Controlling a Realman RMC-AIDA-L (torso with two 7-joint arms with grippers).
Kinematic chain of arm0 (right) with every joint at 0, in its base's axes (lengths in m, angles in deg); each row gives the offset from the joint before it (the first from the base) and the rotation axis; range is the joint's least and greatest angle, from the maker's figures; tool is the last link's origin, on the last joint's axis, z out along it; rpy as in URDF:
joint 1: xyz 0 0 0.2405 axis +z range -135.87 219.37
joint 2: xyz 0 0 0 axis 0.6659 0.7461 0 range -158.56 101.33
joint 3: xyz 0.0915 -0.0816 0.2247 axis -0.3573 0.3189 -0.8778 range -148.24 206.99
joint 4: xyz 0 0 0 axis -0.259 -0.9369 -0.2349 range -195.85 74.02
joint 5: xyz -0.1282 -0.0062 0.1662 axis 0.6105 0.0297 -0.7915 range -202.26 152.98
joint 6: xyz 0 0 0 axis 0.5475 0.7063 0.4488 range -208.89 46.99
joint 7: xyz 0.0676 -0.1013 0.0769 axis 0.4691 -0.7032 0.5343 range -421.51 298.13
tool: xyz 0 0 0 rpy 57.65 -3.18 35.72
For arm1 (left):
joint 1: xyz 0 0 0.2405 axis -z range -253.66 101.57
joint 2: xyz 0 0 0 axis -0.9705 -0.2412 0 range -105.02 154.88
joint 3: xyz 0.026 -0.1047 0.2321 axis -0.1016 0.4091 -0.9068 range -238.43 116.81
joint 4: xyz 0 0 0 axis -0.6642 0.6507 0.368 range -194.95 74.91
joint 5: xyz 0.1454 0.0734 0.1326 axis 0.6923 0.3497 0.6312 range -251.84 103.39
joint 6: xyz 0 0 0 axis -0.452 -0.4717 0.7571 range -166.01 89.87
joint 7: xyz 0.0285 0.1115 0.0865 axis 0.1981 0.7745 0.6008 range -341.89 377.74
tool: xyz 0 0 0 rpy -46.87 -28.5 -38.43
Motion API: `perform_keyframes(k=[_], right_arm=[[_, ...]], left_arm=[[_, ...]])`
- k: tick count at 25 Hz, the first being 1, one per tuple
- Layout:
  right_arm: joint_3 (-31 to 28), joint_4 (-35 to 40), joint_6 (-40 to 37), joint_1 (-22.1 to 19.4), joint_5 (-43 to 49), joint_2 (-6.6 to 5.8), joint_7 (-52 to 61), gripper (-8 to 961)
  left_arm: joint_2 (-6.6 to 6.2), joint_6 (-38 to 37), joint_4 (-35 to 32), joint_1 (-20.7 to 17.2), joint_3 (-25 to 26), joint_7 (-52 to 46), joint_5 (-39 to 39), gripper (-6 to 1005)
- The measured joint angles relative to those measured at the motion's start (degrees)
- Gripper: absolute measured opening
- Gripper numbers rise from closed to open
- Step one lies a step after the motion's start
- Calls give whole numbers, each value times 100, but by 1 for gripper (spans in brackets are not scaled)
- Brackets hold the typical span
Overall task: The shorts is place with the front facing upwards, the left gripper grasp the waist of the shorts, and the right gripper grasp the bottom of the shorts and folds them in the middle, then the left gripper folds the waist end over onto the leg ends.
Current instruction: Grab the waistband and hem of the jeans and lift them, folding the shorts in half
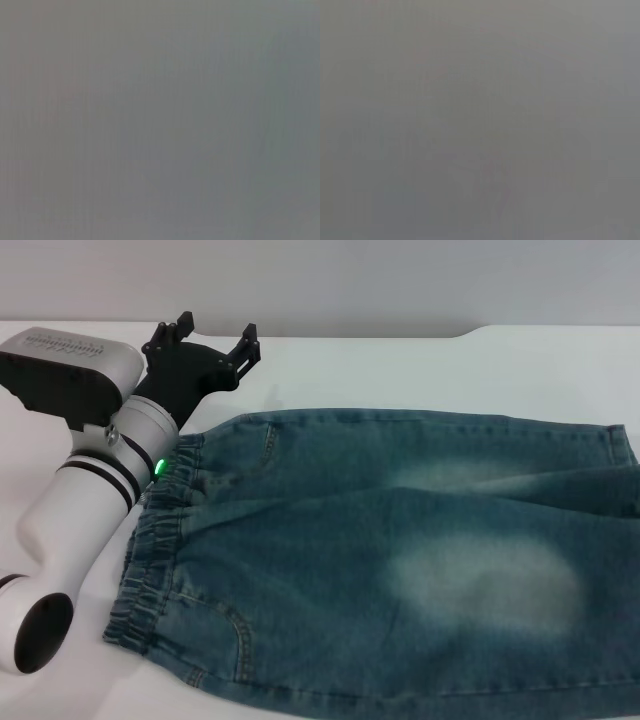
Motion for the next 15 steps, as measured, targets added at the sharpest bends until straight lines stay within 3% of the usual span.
perform_keyframes(k=[3,5,15], right_arm=[[-230,12,-6,11,0,215,-531,807],[-323,2,11,15,-4,295,-661,807],[-372,-182,165,-79,-19,276,-457,806]], left_arm=[[0,0,-2,0,-9,0,0,840],[4,0,-8,1,-10,0,0,838],[-12,-59,0,-51,24,0,-1,827]])
